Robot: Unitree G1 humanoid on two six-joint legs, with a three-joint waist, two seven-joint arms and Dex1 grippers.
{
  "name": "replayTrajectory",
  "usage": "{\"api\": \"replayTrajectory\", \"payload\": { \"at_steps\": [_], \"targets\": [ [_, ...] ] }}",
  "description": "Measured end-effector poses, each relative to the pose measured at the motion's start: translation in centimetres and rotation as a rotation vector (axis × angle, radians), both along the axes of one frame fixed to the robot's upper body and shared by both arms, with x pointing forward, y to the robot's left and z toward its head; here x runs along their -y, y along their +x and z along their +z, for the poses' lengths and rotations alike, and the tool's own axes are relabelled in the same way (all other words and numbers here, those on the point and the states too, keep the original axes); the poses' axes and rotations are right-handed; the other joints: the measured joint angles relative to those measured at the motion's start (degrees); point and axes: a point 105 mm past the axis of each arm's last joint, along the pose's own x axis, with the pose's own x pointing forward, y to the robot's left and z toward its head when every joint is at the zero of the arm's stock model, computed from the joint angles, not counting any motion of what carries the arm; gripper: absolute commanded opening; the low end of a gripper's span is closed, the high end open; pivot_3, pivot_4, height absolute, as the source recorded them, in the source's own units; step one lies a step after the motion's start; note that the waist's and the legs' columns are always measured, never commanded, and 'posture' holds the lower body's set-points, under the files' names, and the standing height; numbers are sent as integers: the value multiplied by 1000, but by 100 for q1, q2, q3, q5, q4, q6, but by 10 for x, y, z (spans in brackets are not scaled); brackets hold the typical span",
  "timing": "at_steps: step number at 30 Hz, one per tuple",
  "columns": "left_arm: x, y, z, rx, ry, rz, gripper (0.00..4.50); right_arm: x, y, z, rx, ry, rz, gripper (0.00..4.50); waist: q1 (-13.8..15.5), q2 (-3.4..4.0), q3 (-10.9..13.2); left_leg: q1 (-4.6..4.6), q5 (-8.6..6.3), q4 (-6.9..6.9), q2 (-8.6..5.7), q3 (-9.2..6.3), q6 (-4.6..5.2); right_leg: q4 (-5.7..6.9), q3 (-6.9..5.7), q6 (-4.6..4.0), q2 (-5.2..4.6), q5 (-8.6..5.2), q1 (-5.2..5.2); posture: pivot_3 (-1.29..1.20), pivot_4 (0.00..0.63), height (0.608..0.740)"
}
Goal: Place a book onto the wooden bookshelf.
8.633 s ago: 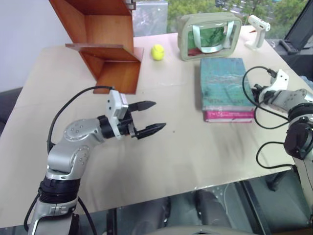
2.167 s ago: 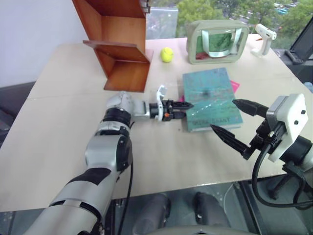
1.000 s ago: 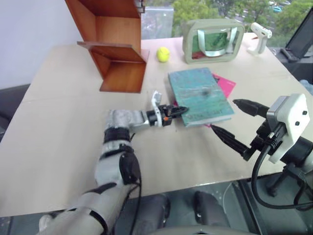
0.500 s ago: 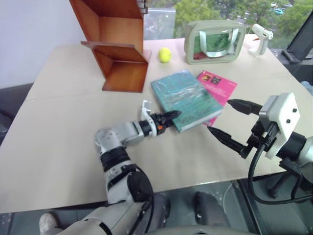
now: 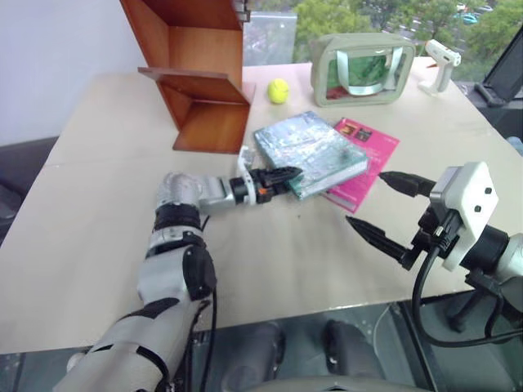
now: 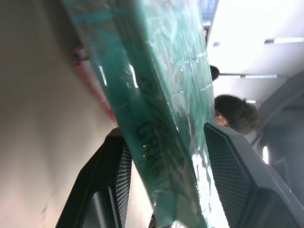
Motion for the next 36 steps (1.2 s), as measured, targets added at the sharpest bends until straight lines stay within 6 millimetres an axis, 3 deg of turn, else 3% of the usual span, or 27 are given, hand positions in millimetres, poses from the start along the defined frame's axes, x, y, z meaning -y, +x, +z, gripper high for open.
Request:
{"api": "replayTrajectory", "payload": {
  "at_steps": [1,5,15,25,28,34,36],
  "targets": [
    [5,-2,-2,2,8,-21,1708,1,0,1,3,1,-5,4500,0,0,0,-1,0,0,0,0,0,0,0,0,-1,0,0,0,150,740],
    [23,-13,-4,0,-5,-106,51,2,0,1,7,-1,-16,4500,1,0,0,-1,0,0,0,-4,1,0,-1,0,0,0,-1,0,150,740],
    [42,-28,-1,19,-9,-146,51,1,-1,2,13,-5,-21,4500,2,-1,1,-1,0,-1,2,-2,1,0,1,0,-1,0,-2,0,150,740],
    [39,-21,-4,-17,-14,44,51,0,0,5,28,0,-12,4500,20,-2,1,-3,-1,0,3,-2,0,-1,0,1,-2,0,0,0,150,740],
    [41,-23,-5,-23,-11,41,1081,0,0,5,28,1,-9,4500,20,-2,1,-2,-1,0,3,-1,-1,-1,0,1,-1,-1,0,0,150,740],
    [42,-32,-6,-41,-5,-11,3929,1,3,5,30,-2,-6,4500,12,-2,1,-1,0,-1,3,-1,0,-1,-1,1,1,-1,0,0,150,740],
    [37,-33,-7,-43,0,-13,3929,1,3,5,30,1,-5,4500,7,-2,1,0,0,-1,3,-1,-1,0,0,1,2,-1,0,0,150,740]
  ]
}}
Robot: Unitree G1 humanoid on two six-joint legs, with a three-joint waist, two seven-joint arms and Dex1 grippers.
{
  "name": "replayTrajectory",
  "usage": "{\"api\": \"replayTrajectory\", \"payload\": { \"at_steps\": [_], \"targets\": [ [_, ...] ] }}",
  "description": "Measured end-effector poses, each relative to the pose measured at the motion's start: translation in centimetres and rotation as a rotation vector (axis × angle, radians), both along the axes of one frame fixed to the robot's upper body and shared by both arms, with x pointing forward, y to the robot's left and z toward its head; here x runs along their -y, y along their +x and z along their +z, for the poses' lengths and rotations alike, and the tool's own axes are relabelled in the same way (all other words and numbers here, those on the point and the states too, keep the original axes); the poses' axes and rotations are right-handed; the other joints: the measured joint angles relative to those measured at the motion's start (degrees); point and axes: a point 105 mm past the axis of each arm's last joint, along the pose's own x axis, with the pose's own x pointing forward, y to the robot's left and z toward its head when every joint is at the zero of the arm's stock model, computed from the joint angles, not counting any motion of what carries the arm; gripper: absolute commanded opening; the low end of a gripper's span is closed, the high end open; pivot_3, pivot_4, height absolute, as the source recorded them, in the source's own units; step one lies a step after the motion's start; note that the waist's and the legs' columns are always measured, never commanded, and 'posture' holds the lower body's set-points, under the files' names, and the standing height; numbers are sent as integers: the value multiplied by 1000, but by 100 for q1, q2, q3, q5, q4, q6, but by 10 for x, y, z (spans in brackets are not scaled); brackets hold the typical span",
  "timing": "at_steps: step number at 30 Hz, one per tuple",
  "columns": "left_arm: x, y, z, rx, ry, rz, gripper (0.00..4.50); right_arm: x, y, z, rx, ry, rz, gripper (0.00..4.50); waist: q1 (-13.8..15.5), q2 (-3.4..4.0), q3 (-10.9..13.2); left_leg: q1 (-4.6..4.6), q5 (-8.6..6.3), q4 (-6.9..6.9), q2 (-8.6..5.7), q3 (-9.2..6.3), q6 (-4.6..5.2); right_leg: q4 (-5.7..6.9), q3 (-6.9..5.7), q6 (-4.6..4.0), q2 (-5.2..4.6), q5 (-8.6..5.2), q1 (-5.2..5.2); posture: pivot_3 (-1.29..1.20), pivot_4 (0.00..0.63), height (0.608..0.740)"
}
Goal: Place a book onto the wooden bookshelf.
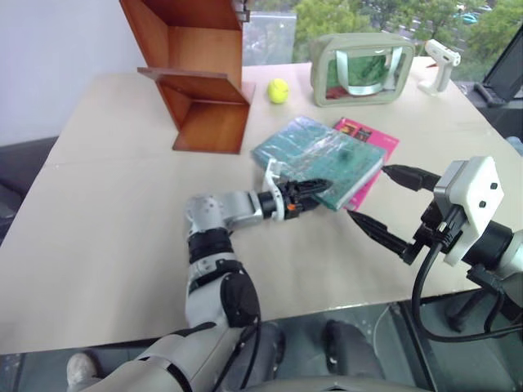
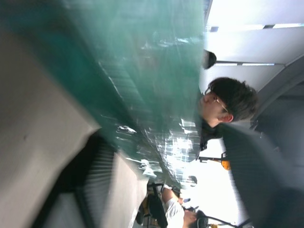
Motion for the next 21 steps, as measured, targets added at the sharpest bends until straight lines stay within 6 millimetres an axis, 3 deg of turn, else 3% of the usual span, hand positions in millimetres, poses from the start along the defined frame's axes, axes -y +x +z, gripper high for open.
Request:
{"api": "replayTrajectory", "payload": {
  "at_steps": [7,12,15,18,21],
  "targets": [
    [-34,9,-2,-11,-17,99,3929,-2,-1,0,2,2,17,4500,6,1,0,1,-1,0,0,0,-2,0,0,0,-1,0,0,0,150,740],
    [-35,13,-5,-26,-32,124,3929,-3,0,2,12,-3,30,4500,12,0,0,0,-2,0,-1,0,-4,0,-1,0,-2,0,0,0,150,740],
    [-24,10,-3,-6,-24,86,3929,-2,2,0,1,-3,30,4500,15,0,0,-1,-2,0,-1,-1,-5,0,-2,0,-3,0,1,0,150,740],
    [2,-1,4,52,-17,-13,3929,-2,2,-1,0,-6,30,4500,18,0,0,-4,-3,1,-4,0,-4,-2,0,0,-7,0,1,0,150,740],
    [16,-9,8,64,-30,-71,3929,-3,3,2,11,-7,32,4500,5,0,0,-3,-2,0,-2,0,-4,-3,0,0,-4,0,0,0,150,740]
  ]
}}
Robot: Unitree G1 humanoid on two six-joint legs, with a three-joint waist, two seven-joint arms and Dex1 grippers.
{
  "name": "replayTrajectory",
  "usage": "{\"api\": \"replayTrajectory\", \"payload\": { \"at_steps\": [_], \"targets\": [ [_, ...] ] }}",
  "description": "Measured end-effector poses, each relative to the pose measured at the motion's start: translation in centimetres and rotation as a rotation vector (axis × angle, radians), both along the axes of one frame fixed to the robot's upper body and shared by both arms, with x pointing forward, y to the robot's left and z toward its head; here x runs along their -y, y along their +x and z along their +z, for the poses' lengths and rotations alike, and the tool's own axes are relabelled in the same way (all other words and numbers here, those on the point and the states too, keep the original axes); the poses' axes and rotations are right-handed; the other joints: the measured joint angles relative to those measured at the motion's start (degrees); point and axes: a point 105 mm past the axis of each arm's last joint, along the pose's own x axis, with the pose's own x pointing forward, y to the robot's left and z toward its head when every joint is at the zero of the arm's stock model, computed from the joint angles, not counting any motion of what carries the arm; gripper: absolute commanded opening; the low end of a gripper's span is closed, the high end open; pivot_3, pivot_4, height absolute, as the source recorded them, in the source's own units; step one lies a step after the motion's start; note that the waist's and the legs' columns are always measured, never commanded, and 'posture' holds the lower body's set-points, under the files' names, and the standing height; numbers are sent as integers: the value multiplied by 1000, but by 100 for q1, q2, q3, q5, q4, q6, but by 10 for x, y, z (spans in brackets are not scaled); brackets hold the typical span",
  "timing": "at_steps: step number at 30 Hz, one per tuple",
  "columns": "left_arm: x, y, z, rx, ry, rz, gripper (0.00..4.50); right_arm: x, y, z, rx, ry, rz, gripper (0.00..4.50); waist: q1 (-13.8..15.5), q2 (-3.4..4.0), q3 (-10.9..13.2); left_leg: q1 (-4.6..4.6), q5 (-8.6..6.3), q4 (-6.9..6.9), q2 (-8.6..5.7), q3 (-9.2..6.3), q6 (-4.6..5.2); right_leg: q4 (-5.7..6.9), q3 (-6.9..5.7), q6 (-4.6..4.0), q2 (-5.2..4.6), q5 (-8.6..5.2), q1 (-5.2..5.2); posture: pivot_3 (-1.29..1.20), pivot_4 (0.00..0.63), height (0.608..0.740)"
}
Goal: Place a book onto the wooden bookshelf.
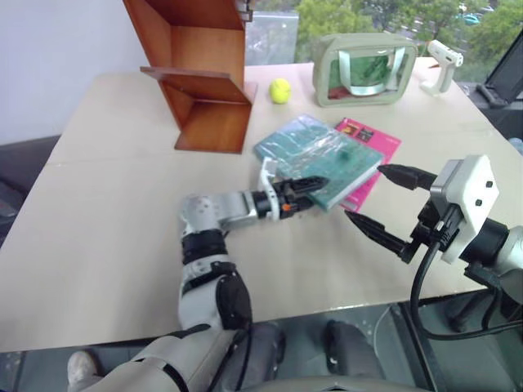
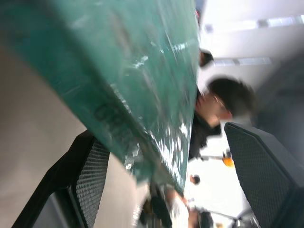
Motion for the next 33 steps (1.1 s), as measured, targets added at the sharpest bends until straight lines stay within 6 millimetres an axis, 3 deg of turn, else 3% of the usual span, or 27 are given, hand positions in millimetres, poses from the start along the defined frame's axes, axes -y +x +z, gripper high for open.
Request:
{"api": "replayTrajectory", "payload": {
  "at_steps": [3,11,13,15,22,30,33],
  "targets": [
    [-1,-3,2,5,4,-24,3929,0,0,0,-2,-3,-2,4500,-32,1,0,5,1,-3,10,2,-1,3,2,0,9,0,-1,0,150,740],
    [-46,4,-11,-22,62,90,3929,0,1,-1,-4,5,-3,4500,6,2,-1,4,1,-2,5,2,0,3,2,-1,5,0,0,0,150,740],
    [-47,4,-16,-37,60,100,3929,-1,1,-1,-2,9,0,4500,23,2,-1,2,1,-1,2,0,0,2,0,-1,2,0,0,0,150,740],
    [-48,0,-17,-21,69,103,4460,-2,1,-1,-2,7,6,4500,11,2,-1,2,0,-1,1,0,-1,2,1,-1,2,0,0,0,150,740],
    [-43,-6,-6,32,28,65,4482,-3,2,-2,-2,4,21,4500,1,3,-1,4,-4,-2,3,1,-9,3,1,-1,3,0,0,0,150,740],
    [-99,12,-12,-67,23,224,4482,-4,3,-3,-6,1,30,4500,-7,4,-1,8,1,-2,5,2,-1,5,2,-1,8,0,0,0,150,740],
    [-104,24,-7,-78,5,273,4482,-6,3,0,8,-4,47,4500,27,3,-1,4,-1,-2,-3,-3,-4,2,-4,-1,-1,0,2,0,150,740]
  ]
}}
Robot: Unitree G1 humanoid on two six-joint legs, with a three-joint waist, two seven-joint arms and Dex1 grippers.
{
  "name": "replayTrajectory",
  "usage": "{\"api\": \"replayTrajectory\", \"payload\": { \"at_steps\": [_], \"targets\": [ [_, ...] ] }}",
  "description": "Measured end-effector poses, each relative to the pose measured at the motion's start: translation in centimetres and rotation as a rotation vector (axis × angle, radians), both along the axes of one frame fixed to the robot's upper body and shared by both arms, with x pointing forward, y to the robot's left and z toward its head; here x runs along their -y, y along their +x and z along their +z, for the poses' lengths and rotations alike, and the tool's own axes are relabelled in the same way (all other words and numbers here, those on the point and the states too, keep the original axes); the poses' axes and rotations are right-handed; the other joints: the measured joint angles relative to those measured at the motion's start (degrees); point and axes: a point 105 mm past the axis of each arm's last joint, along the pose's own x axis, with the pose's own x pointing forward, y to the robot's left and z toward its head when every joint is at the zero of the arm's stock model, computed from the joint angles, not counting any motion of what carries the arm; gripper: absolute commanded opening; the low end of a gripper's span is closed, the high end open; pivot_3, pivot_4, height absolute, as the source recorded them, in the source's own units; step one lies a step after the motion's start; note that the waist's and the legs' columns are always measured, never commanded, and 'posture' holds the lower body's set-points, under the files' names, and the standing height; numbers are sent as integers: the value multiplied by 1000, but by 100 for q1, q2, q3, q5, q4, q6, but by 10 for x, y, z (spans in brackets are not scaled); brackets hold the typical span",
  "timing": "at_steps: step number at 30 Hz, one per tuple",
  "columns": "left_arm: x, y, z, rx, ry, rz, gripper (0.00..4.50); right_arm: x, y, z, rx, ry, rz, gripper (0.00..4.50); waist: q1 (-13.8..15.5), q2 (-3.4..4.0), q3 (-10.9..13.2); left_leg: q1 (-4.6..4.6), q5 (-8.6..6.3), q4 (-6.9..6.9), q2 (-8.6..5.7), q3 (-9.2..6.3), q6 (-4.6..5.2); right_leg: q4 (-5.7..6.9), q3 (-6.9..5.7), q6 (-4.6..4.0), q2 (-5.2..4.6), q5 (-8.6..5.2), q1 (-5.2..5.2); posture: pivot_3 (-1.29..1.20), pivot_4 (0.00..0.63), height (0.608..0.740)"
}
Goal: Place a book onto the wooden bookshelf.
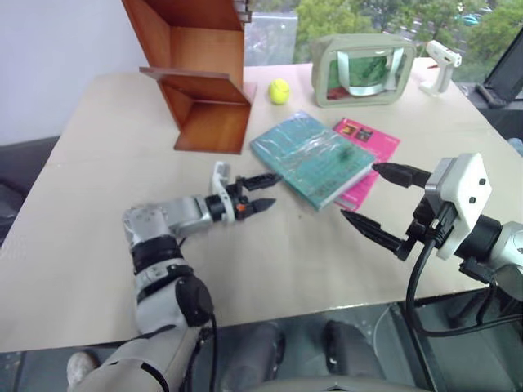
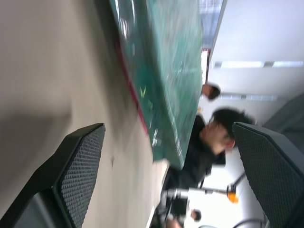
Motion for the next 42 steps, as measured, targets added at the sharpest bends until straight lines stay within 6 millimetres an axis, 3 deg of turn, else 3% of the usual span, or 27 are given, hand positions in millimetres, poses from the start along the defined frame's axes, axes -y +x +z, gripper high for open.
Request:
{"api": "replayTrajectory", "payload": {
  "at_steps": [3,17,30,31,33,37,40,42],
  "targets": [
    [7,9,-9,-44,-13,34,4482,-1,0,1,8,-2,5,4500,-16,0,0,0,0,-1,0,-1,1,-1,2,0,0,0,-2,0,150,740],
    [26,46,-6,-10,-98,177,4482,0,-1,-2,-4,-29,9,4500,-10,10,-7,4,-5,0,1,0,-10,2,0,1,-4,1,5,0,150,740],
    [48,61,-5,11,-115,185,4482,1,-2,0,-9,-33,4,4500,-3,12,-9,3,4,2,0,-3,7,2,-3,2,-4,1,7,0,150,740],
    [49,61,-6,10,-115,187,3991,1,-2,-1,-11,-35,4,4500,-2,14,-10,4,4,2,-1,-3,7,1,-4,2,-5,1,8,0,150,740],
    [49,63,-7,6,-115,196,3451,1,-3,-1,-12,-36,6,4500,-3,20,-14,4,3,2,-1,-2,7,2,-3,3,-6,1,8,0,150,740],
    [48,64,-7,-1,-126,204,1526,2,-2,1,-6,-33,-3,4500,-8,33,-22,5,3,1,0,-3,7,2,-3,3,-5,1,8,0,150,740],
    [44,62,-1,-7,-193,195,380,2,-2,1,-4,-32,-5,4500,-22,34,-22,4,3,1,0,-3,8,2,-3,4,-4,1,7,0,150,740],
    [41,58,1,-9,-221,178,380,2,-2,1,-3,-33,-6,4500,-30,34,-22,3,3,2,0,-3,9,1,-3,4,-3,1,5,0,150,740]
  ]
}}
